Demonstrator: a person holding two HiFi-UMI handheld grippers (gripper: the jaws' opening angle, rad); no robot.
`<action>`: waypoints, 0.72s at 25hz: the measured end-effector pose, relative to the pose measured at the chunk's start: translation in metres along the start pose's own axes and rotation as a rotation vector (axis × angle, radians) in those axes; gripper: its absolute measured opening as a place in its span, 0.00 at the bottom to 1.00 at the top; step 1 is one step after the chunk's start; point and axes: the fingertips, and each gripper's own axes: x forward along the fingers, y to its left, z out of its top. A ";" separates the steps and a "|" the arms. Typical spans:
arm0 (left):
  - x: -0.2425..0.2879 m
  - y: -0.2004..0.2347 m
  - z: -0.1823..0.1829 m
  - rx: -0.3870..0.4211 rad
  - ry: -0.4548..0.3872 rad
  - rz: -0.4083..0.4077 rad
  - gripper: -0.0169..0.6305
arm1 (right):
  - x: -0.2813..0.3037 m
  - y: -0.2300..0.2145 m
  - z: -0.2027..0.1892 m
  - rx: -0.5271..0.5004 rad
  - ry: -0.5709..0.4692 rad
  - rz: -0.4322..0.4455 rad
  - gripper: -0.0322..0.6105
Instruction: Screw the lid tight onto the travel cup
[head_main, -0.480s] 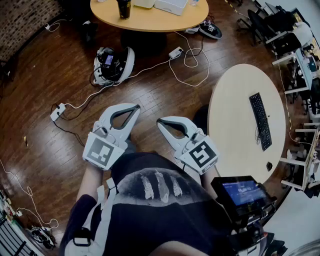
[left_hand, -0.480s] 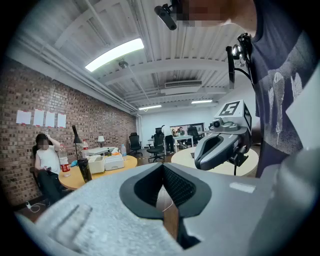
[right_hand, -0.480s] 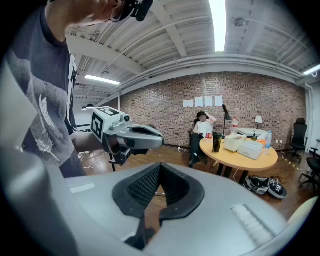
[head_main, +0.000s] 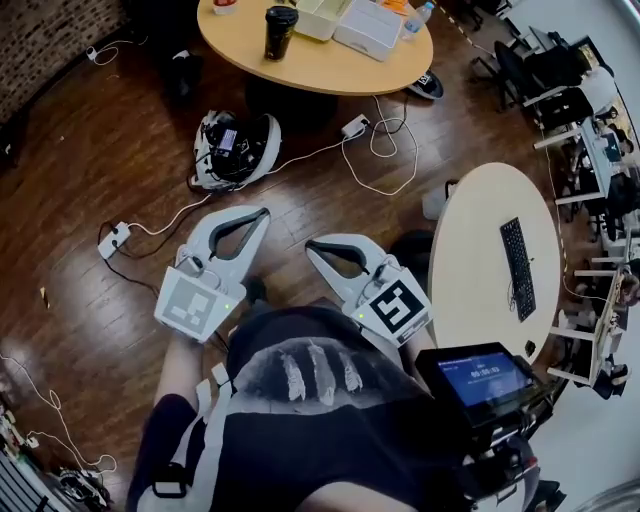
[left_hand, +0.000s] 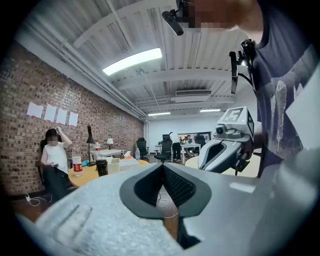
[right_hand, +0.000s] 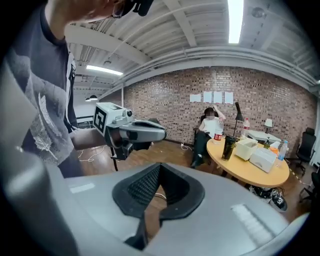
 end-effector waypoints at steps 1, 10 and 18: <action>0.001 0.003 0.001 0.007 -0.005 -0.002 0.03 | 0.005 -0.002 0.003 -0.005 0.006 0.006 0.06; 0.031 0.038 -0.003 -0.001 0.056 0.009 0.03 | 0.034 -0.053 0.016 0.012 -0.016 0.029 0.06; 0.108 0.081 0.003 0.068 0.154 0.062 0.03 | 0.049 -0.150 0.018 0.061 -0.115 0.116 0.06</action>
